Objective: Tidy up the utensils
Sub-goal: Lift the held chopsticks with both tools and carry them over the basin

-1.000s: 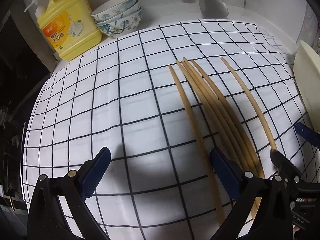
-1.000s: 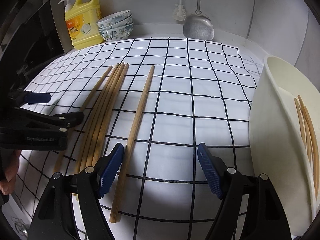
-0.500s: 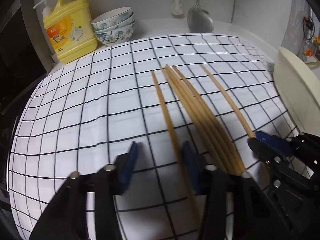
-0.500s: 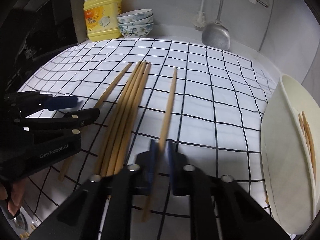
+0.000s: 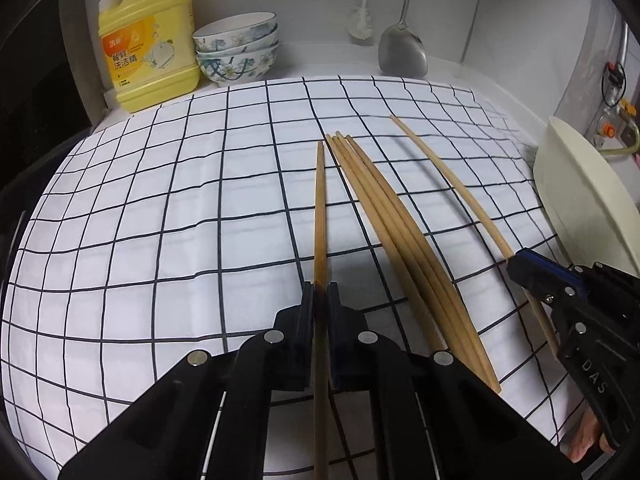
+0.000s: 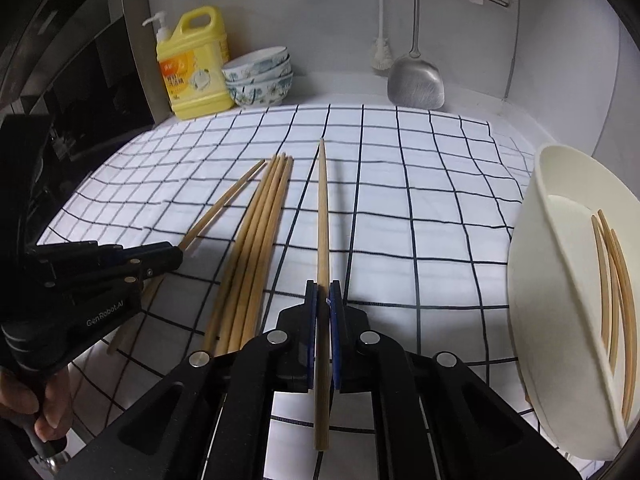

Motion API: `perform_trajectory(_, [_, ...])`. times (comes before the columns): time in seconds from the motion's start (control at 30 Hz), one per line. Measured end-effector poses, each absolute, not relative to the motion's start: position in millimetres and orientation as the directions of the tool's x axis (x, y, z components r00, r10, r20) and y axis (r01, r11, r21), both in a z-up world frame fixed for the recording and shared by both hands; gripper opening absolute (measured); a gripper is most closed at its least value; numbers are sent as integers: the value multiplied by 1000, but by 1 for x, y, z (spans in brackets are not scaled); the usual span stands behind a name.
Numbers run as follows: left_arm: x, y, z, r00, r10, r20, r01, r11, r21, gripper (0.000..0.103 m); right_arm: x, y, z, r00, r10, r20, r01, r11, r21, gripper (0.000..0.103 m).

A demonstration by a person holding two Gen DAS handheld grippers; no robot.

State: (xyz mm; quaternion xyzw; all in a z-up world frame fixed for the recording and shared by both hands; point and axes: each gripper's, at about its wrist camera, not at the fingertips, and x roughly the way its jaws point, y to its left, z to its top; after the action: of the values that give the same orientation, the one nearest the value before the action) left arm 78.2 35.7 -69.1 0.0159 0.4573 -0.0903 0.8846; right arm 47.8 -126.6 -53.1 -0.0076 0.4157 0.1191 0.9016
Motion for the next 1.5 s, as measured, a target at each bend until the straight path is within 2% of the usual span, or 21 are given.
perform_trajectory(0.43, [70, 25, -10, 638, -213, -740, 199, 974, -108, 7, 34, -149, -10, 699, 213, -683, -166, 977, 135, 6])
perform_trajectory(0.6, [69, -5, 16, 658, -249, -711, 250, 962, -105, 7, 26, -183, 13, 736, 182, -652, -91, 981, 171, 6])
perform_trajectory(0.87, [71, -83, 49, 652, -344, -675, 364, 924, -119, 7, 7, -268, 53, 794, 54, -605, 94, 973, 211, 6])
perform_trajectory(1.07, [66, -150, 56, 626, -402, -668, 453, 885, -108, 7, 1, -324, 58, 784, -11, -621, 210, 946, 248, 6])
perform_trajectory(1.27, [72, -205, 51, 572, -431, -698, 498, 859, -122, 7, -3, -365, 49, 749, -63, -659, 300, 920, 253, 6])
perform_trajectory(1.5, [78, -244, 31, 491, -437, -753, 528, 837, -142, 7, 1, -387, 27, 701, -22, -712, 317, 905, 284, 6])
